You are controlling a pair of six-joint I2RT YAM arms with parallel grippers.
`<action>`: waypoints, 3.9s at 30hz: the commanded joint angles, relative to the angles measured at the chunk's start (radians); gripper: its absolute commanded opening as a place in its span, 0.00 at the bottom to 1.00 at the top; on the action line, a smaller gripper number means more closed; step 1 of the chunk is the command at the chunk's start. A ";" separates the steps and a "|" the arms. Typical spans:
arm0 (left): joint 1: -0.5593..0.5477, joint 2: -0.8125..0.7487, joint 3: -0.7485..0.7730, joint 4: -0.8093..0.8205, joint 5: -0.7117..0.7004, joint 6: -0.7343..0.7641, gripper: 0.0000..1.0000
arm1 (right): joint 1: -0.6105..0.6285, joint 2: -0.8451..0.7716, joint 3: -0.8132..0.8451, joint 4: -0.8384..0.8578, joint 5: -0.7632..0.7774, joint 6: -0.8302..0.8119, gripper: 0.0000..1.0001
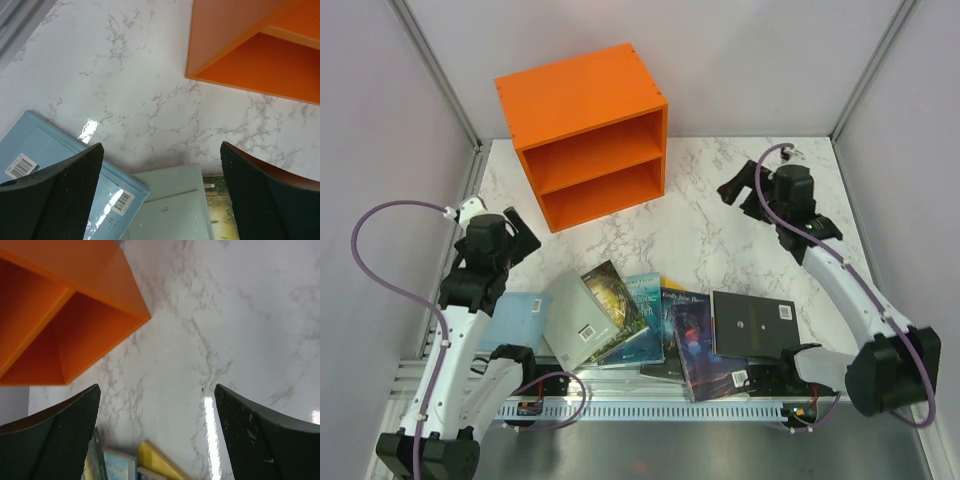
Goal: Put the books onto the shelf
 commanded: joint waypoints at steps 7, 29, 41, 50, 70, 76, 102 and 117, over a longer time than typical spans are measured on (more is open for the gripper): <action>0.003 -0.135 0.094 -0.298 0.308 -0.077 1.00 | 0.318 0.344 0.243 -0.059 -0.380 0.132 0.98; 0.003 -0.348 0.093 -0.430 0.404 -0.101 1.00 | 0.554 0.892 0.454 0.105 -0.462 0.187 0.98; 0.003 -0.293 0.120 -0.436 0.393 -0.037 1.00 | 0.601 0.950 0.364 0.290 -0.569 0.286 0.92; 0.003 -0.282 0.114 -0.431 0.396 -0.020 1.00 | 0.641 0.978 0.287 0.512 -0.687 0.408 0.50; 0.003 -0.219 0.159 -0.306 0.558 0.024 1.00 | 0.381 0.630 0.236 0.309 -0.610 0.320 0.00; 0.003 -0.176 0.110 -0.116 0.788 -0.012 0.94 | 0.312 0.469 0.253 0.248 -0.650 0.340 0.00; -0.006 -0.120 -0.160 0.755 1.279 -0.442 0.94 | 0.298 0.355 0.121 0.903 -0.791 0.963 0.00; -0.118 -0.023 -0.026 0.743 1.300 -0.438 0.02 | 0.298 0.389 0.107 1.006 -0.767 1.023 0.00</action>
